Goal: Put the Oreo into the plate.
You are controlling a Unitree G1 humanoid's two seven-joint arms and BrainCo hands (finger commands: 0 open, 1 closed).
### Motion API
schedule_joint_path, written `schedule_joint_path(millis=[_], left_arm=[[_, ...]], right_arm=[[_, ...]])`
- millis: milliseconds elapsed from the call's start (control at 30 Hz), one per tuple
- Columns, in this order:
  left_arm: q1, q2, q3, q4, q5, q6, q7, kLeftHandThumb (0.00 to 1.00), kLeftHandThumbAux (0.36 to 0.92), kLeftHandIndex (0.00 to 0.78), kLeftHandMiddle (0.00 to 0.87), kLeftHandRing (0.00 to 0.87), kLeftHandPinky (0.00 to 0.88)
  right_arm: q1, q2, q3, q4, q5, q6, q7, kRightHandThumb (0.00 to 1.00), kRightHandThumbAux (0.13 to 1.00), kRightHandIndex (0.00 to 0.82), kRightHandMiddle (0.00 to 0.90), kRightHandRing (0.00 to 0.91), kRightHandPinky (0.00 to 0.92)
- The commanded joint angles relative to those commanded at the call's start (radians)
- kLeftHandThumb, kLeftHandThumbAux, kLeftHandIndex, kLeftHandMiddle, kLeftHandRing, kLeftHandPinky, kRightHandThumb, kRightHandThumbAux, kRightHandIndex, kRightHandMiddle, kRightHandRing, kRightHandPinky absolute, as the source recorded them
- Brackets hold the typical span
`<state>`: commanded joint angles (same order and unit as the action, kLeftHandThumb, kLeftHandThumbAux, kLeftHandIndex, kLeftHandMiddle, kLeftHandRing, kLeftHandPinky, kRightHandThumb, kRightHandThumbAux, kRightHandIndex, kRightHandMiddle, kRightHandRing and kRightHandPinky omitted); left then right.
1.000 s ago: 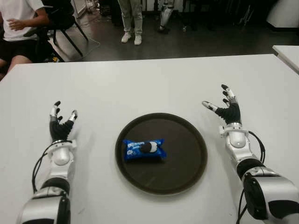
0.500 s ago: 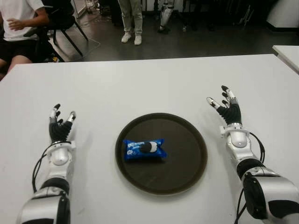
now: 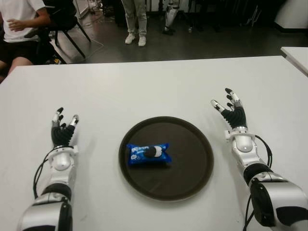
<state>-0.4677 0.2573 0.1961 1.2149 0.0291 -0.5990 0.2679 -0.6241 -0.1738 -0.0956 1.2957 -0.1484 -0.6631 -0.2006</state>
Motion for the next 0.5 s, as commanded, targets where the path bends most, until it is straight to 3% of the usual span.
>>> schedule_joint_path(millis=[200, 500], left_arm=[[0.001, -0.003, 0.001, -0.001, -0.003, -0.006, -0.002, 0.243, 0.609, 0.011, 0.031, 0.001, 0.000], [0.004, -0.011, 0.006, -0.006, -0.012, -0.015, -0.013, 0.278, 0.614, 0.018, 0.039, 0.005, 0.000]], right_arm=[[-0.001, -0.004, 0.002, 0.000, -0.003, 0.014, -0.010, 0.305, 0.619, 0.000, 0.000, 0.000, 0.057], [-0.001, -0.007, 0.009, 0.000, -0.008, 0.030, -0.024, 0.304, 0.615, 0.000, 0.000, 0.000, 0.020]])
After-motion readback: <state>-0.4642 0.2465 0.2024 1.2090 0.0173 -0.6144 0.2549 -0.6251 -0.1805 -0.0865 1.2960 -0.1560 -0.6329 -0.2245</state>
